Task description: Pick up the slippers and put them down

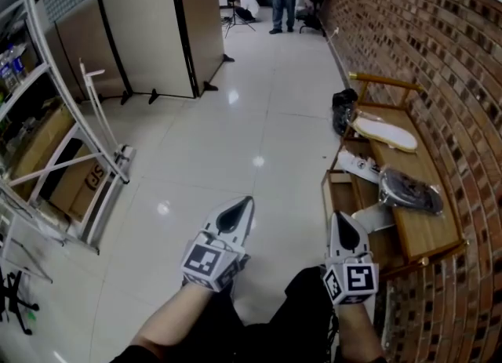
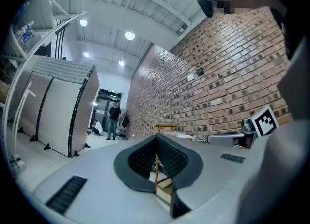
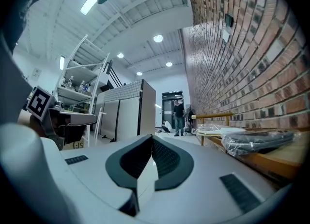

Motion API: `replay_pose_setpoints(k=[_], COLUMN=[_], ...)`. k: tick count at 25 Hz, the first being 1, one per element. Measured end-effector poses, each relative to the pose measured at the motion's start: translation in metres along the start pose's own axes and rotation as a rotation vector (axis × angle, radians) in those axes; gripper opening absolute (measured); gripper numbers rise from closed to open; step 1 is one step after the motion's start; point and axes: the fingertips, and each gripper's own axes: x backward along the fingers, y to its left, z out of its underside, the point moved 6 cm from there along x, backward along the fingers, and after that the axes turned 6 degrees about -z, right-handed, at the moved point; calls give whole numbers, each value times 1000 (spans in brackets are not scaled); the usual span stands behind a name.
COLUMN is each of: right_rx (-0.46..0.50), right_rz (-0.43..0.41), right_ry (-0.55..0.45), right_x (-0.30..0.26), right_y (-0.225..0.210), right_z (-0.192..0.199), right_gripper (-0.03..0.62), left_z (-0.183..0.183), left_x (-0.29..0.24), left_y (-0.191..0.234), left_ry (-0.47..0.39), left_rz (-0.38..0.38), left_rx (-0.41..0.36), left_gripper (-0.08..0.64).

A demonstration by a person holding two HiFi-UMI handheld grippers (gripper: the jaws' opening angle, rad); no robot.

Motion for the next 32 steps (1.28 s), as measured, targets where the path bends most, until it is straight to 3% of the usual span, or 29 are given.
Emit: replay_pose_setpoints(k=[8, 14, 24, 28, 32], right_rx=[-11, -2, -28, -39, -29], right_rz=[95, 161, 333, 383, 415], right_ry=[-19, -10, -14, -7, -2], right_x=[-6, 10, 78, 101, 112], right_y=[-26, -48, -86, -99, -103], right_z=[-9, -3, -16, -13, -12], right_gripper=[11, 11, 11, 12, 11], left_z=[-9, -2, 16, 21, 32], left_x=[-46, -89, -150, -164, -182], left_y=[-10, -46, -135, -164, -184], left_ry=[-33, -38, 35, 52, 165], left_rz=[118, 275, 504, 561, 588], left_rx=[-4, -4, 84, 128, 226], left_gripper=[5, 5, 5, 5, 5])
